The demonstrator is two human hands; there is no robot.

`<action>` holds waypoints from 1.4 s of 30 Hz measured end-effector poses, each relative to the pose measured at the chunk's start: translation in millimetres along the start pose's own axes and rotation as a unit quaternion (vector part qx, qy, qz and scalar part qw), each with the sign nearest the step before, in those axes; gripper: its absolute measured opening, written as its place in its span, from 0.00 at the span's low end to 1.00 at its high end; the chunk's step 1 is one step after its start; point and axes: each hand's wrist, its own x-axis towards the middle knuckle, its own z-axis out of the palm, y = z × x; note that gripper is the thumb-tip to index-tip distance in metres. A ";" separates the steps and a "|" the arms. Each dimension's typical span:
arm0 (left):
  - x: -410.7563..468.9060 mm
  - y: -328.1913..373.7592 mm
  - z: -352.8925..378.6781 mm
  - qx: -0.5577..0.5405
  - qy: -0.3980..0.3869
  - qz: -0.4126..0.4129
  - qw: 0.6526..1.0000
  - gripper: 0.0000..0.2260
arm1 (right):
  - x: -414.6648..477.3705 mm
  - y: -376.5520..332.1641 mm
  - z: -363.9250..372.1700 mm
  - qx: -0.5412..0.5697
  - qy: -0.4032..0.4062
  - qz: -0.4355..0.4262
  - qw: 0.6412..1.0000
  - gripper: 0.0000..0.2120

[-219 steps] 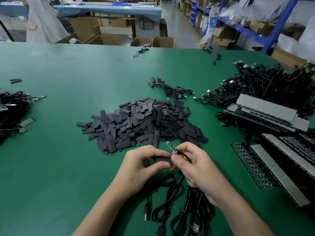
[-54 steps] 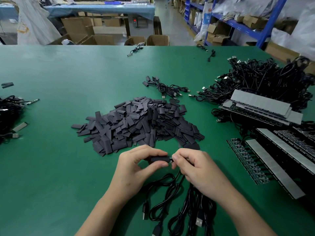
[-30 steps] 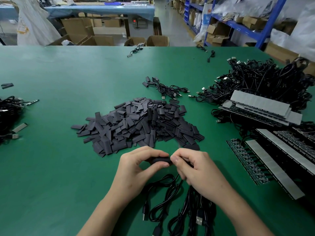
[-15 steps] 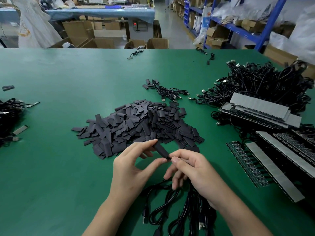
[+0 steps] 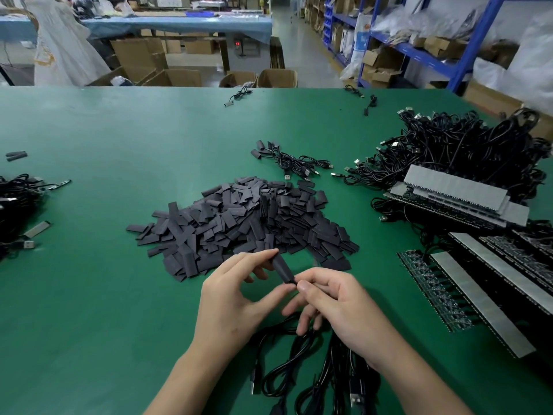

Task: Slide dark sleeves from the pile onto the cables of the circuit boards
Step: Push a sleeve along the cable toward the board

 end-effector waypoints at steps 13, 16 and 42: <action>3.4 -2.6 -6.3 -0.015 0.055 -0.048 0.997 0.21 | 0.1 -0.7 -7.0 -0.011 -0.018 0.017 1.000 0.06; 4.5 -7.0 -9.4 -0.029 0.077 -0.072 0.994 0.21 | -1.3 -1.9 -14.3 -0.011 -0.047 0.034 0.998 0.05; 7.6 -20.4 -14.2 -0.115 0.110 -0.181 0.971 0.18 | 11.2 -27.4 -31.9 0.005 -0.017 0.010 1.000 0.11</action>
